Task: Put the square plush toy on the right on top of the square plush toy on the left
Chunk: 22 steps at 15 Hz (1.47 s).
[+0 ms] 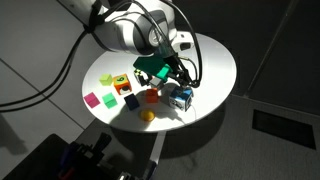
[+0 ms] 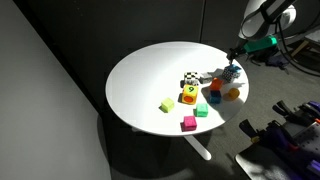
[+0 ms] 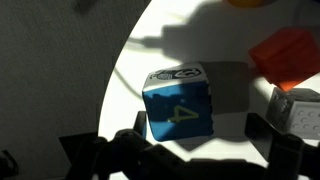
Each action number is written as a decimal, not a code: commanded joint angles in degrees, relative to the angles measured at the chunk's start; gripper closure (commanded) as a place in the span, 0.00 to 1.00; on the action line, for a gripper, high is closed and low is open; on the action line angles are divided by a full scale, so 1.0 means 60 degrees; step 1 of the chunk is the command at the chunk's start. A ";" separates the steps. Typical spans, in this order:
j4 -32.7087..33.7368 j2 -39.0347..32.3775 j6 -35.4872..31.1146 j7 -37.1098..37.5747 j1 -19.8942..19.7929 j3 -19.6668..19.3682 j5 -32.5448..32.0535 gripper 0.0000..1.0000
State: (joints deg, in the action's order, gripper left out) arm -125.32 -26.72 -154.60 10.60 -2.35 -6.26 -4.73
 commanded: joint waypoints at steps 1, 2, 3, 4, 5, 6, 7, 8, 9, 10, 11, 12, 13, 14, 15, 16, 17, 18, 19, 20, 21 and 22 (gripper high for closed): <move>0.0478 -0.0551 -0.0227 -0.0753 -0.0185 0.0143 0.0185 0.00; 0.0580 -0.0680 -0.0262 -0.0811 -0.0162 0.0118 0.0153 0.00; 0.0676 -0.0803 -0.0281 -0.0810 -0.0123 0.0080 0.0125 0.00; 0.0792 -0.0920 -0.0269 -0.0765 -0.0070 0.0020 0.0090 0.00; 0.0895 -0.1030 -0.0247 -0.0748 -0.0065 0.0007 0.0104 0.00; 0.0986 -0.1128 -0.0251 -0.0712 -0.0043 -0.0026 0.0088 0.00; 0.1080 -0.1223 -0.0225 -0.0694 -0.0036 -0.0045 0.0085 0.00; 0.1154 -0.1308 -0.0216 -0.0693 -0.0038 -0.0059 0.0085 0.00; 0.1232 -0.1396 -0.0194 -0.0715 -0.0062 -0.0049 0.0105 0.00; 0.1293 -0.1474 -0.0192 -0.0712 -0.0054 -0.0070 0.0091 0.00; 0.1348 -0.1558 -0.0173 -0.0711 -0.0052 -0.0087 0.0084 0.00; 0.1392 -0.1620 -0.0165 -0.0708 -0.0045 -0.0107 0.0075 0.00; 0.1428 -0.1681 -0.0154 -0.0727 -0.0059 -0.0110 0.0078 0.00; 0.1467 -0.1735 -0.0149 -0.0733 -0.0061 -0.0121 0.0075 0.00; 0.1483 -0.1786 -0.0159 -0.0752 -0.0072 -0.0131 0.0071 0.00; 0.1507 -0.1836 -0.0152 -0.0759 -0.0073 -0.0148 0.0062 0.00; 0.1533 -0.1882 -0.0141 -0.0757 -0.0071 -0.0168 0.0056 0.00; 0.1556 -0.1925 -0.0138 -0.0750 -0.0062 -0.0192 0.0047 0.00; 0.1576 -0.1972 -0.0122 -0.0743 -0.0058 -0.0212 0.0044 0.00; 0.1598 -0.2012 -0.0118 -0.0741 -0.0057 -0.0227 0.0042 0.00; 0.1627 -0.2061 -0.0099 -0.0738 -0.0055 -0.0241 0.0040 0.00; 0.1641 -0.2093 -0.0097 -0.0738 -0.0052 -0.0253 0.0038 0.00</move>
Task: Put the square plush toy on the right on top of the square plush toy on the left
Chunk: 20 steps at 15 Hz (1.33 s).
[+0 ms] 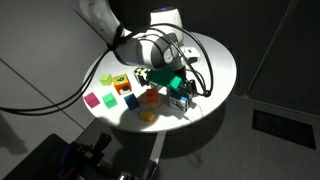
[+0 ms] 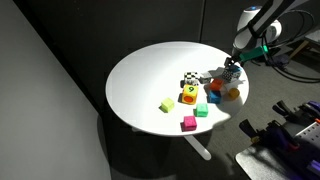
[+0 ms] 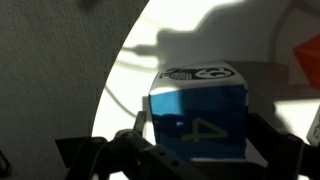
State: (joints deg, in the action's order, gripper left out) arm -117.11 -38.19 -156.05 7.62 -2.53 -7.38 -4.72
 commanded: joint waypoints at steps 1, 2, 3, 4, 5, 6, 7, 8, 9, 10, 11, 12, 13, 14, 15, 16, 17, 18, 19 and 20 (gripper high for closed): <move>0.0290 -0.0214 0.0146 -0.0236 -0.0014 -0.0080 0.0030 0.00; 0.0309 -0.0257 0.0154 -0.0216 0.0001 -0.0100 0.0025 0.00; 0.0317 -0.0289 0.0150 -0.0192 0.0022 -0.0124 0.0016 0.00; 0.0337 -0.0328 0.0200 -0.0116 0.0067 -0.0161 0.0020 0.25; 0.0350 -0.0351 0.0239 -0.0088 0.0084 -0.0171 0.0028 0.25; 0.0361 -0.0346 0.0325 -0.0057 0.0109 -0.0185 0.0033 0.34; 0.0361 -0.0313 0.0350 0.0015 0.0177 -0.0242 0.0000 0.41; 0.0377 -0.0274 0.0411 0.0050 0.0227 -0.0275 -0.0026 0.49; 0.0378 -0.0202 0.0540 0.0047 0.0252 -0.0279 -0.0025 0.56; 0.0368 -0.0126 0.0669 0.0068 0.0307 -0.0312 -0.0046 0.62; 0.0350 -0.0043 0.0760 0.0150 0.0414 -0.0397 -0.0101 0.69; 0.0321 0.0053 0.0875 0.0221 0.0511 -0.0475 -0.0148 0.74; 0.0309 0.0131 0.1009 0.0246 0.0581 -0.0526 -0.0181 0.81; 0.0294 0.0236 0.1166 0.0262 0.0641 -0.0557 -0.0197 0.86; 0.0270 0.0351 0.1302 0.0266 0.0705 -0.0589 -0.0228 0.87; 0.0255 0.0491 0.1481 0.0276 0.0757 -0.0591 -0.0240 0.90; 0.0246 0.0613 0.1607 0.0287 0.0805 -0.0592 -0.0263 0.93; 0.0230 0.0762 0.1735 0.0276 0.0829 -0.0559 -0.0272 0.93; 0.0208 0.0925 0.1824 0.0223 0.0838 -0.0501 -0.0280 0.91; 0.0204 0.1060 0.1889 0.0180 0.0844 -0.0449 -0.0282 0.93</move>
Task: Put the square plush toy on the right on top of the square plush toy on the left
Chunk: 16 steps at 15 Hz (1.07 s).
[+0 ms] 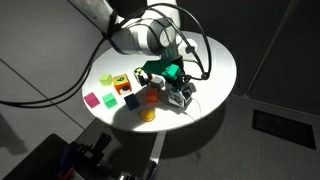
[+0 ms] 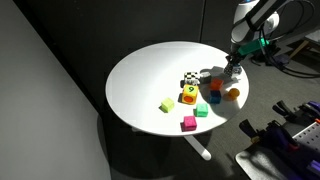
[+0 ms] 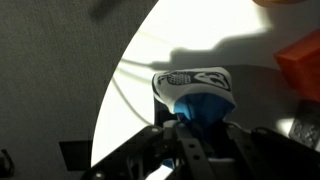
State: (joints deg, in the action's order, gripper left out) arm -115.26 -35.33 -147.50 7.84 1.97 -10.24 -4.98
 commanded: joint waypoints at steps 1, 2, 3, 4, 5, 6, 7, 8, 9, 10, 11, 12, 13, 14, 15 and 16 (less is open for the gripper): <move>-0.0107 0.0738 0.0535 0.0079 0.0091 0.0099 -0.0226 0.94; -0.0119 0.0883 0.0562 -0.0018 0.0061 0.0194 -0.0193 0.92; -0.0135 0.1036 0.0580 -0.0133 0.0039 0.0289 -0.0184 0.94; -0.0160 0.1157 0.0529 -0.0219 0.0021 0.0376 -0.0184 0.94; -0.0203 0.1299 0.0451 -0.0330 0.0002 0.0479 -0.0179 0.93; -0.0237 0.1419 0.0388 -0.0439 -0.0008 0.0576 -0.0179 0.93; -0.0282 0.1544 0.0339 -0.0625 -0.0032 0.0698 -0.0166 0.93; -0.0313 0.1633 0.0290 -0.0746 -0.0032 0.0781 -0.0176 0.93; -0.0387 0.1753 0.0209 -0.0972 -0.0047 0.0903 -0.0184 0.93; -0.0442 0.1830 0.0098 -0.1204 -0.0058 0.0998 -0.0219 0.93; -0.0491 0.1905 0.0017 -0.1480 -0.0073 0.1105 -0.0251 0.93; -0.0536 0.1957 -0.0081 -0.1802 -0.0116 0.1219 -0.0258 0.93; -0.0598 0.2007 -0.0191 -0.2172 -0.0156 0.1338 -0.0275 0.93; -0.0680 0.2061 -0.0307 -0.2545 -0.0191 0.1437 -0.0310 0.93; -0.0769 0.2113 -0.0404 -0.2966 -0.0253 0.1553 -0.0327 0.94; -0.0844 0.2156 -0.0470 -0.3368 -0.0318 0.1668 -0.0328 0.94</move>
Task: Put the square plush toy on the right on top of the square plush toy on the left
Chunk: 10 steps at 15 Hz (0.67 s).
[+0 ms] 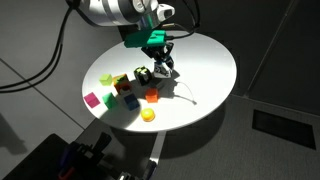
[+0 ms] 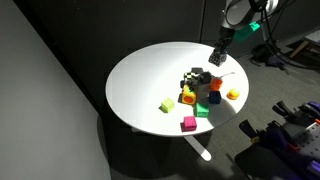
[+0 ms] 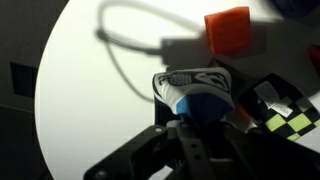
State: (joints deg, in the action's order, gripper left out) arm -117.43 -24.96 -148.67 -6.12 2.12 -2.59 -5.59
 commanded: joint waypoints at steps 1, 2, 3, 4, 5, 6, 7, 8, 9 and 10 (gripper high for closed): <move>-0.0551 0.0462 -0.0326 -0.1482 -0.0436 0.0524 -0.0197 0.94; -0.0619 0.0497 -0.0347 -0.1942 -0.0543 0.0659 -0.0167 0.94; -0.0674 0.0522 -0.0386 -0.2361 -0.0643 0.0773 -0.0147 0.94; -0.0705 0.0540 -0.0390 -0.2705 -0.0741 0.0872 -0.0119 0.94; -0.0744 0.0559 -0.0413 -0.3047 -0.0843 0.0967 -0.0098 0.94; -0.0772 0.0565 -0.0455 -0.3280 -0.0917 0.1020 -0.0101 0.94; -0.0778 0.0568 -0.0449 -0.3426 -0.0990 0.1070 -0.0062 0.94; -0.0788 0.0567 -0.0486 -0.3529 -0.1050 0.1088 -0.0052 0.94; -0.0477 0.0246 -0.0346 -0.3064 -0.0873 0.0993 -0.0092 0.82; -0.0482 0.0246 -0.0363 -0.3158 -0.0926 0.1018 -0.0089 0.82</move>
State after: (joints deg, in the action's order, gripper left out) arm -120.42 -23.49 -151.03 -25.43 -2.91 2.97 -5.69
